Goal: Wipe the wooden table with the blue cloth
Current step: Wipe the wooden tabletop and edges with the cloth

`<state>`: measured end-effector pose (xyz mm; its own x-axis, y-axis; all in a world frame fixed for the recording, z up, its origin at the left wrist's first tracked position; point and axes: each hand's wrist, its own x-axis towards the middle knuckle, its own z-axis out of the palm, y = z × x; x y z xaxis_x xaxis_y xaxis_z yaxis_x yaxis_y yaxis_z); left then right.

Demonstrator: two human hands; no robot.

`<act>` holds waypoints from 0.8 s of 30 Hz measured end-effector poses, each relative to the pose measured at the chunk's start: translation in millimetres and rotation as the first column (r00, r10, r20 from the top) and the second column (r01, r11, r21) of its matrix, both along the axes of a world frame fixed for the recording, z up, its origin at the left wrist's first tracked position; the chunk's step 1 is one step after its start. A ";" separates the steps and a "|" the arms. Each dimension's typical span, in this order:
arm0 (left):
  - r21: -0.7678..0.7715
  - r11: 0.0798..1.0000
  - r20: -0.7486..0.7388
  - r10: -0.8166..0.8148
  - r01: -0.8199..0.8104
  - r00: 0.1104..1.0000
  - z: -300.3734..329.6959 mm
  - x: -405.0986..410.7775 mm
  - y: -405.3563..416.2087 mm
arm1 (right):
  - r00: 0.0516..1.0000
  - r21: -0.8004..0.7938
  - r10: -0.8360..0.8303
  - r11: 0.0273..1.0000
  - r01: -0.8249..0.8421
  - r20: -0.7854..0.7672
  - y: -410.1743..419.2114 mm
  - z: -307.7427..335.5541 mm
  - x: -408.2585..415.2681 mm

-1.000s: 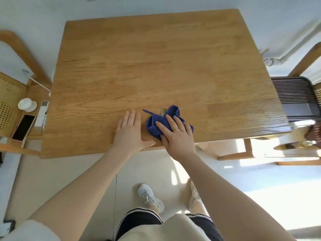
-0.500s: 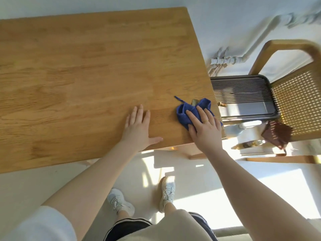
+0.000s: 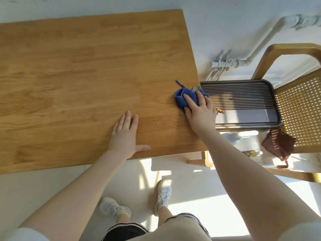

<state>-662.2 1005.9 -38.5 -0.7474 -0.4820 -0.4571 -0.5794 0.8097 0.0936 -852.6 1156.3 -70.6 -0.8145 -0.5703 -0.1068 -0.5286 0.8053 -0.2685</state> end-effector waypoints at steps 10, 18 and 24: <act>0.043 0.998 -0.030 0.047 -0.046 0.998 6.9 -3.4 1.1 | 0.974 0.050 0.179 0.984 -0.173 -0.141 46.5 0.8 80.9; 0.215 0.976 -0.119 0.055 -0.028 0.991 24.5 17.7 -24.8 | 0.963 0.046 0.271 0.962 -0.270 -0.005 -26.8 19.1 132.4; 0.176 0.977 -0.171 0.149 -0.118 0.974 47.6 111.3 -93.3 | 0.975 -0.361 0.202 0.919 -0.155 0.096 -105.5 55.1 175.6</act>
<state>-550.9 912.5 9.2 -0.7596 -0.5128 -0.4000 -0.6417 0.6910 0.3328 -677.0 1050.8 -15.4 -0.6883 -0.7249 0.0291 -0.5970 0.5431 -0.5905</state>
